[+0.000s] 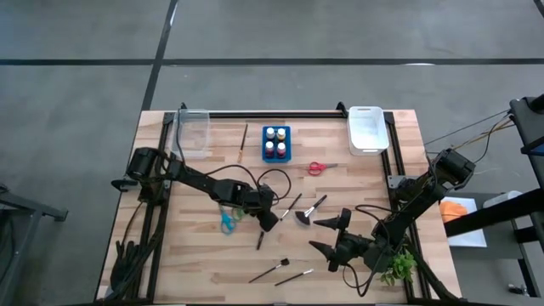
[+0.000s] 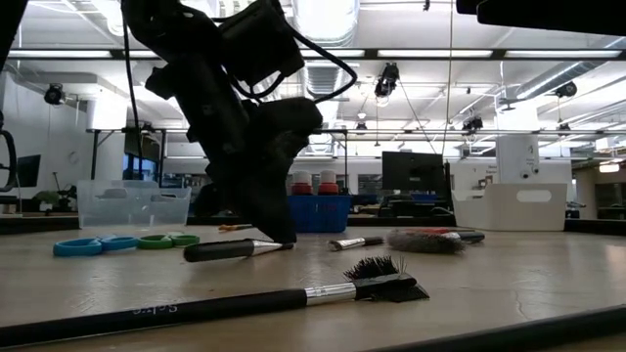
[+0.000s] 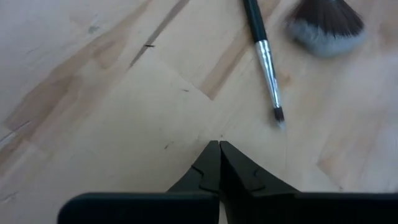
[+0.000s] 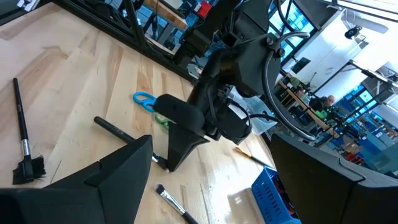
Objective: Pick & Place Paint Supplies
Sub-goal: Put the black powder brush into the white bin
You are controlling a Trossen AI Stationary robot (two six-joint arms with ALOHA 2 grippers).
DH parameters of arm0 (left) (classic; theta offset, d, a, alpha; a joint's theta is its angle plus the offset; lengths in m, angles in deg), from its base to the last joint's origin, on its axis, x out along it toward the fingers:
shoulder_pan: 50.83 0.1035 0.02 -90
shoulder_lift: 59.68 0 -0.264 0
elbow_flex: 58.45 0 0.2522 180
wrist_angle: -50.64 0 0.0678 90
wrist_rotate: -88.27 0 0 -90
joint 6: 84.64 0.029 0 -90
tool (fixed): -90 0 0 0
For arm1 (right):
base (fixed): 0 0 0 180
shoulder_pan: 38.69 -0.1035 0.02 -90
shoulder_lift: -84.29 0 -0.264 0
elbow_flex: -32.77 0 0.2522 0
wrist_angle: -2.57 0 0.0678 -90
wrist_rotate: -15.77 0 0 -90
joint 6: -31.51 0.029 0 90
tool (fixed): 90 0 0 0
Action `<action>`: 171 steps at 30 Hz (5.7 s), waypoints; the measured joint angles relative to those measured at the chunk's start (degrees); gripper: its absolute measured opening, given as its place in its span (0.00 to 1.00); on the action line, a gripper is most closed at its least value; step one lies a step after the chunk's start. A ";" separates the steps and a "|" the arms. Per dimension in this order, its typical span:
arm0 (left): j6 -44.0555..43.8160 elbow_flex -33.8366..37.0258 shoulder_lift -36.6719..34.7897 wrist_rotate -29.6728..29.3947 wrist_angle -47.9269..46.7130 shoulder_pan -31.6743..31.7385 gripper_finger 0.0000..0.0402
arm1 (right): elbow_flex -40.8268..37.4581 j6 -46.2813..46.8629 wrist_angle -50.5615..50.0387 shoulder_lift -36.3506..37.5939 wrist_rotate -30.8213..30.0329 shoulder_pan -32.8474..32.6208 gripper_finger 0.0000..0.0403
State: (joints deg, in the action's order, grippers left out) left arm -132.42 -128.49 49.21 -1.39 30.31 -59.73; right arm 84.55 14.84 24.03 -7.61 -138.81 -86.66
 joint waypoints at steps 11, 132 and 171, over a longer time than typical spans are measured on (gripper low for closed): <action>7.19 -1.42 -3.47 3.76 2.22 0.07 0.00 | -0.28 0.22 0.00 0.00 -0.05 0.00 0.80; 46.97 2.63 -31.13 -24.13 7.84 -4.13 0.24 | 28.04 60.79 -100.21 25.75 13.69 37.97 0.08; 43.31 3.07 -35.68 -8.80 -9.19 -9.06 0.24 | 12.04 35.98 -85.41 23.10 32.04 92.60 0.08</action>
State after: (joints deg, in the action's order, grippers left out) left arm -89.10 -125.42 13.53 -10.19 21.11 -68.79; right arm 96.59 50.82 -61.38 15.49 -106.76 5.94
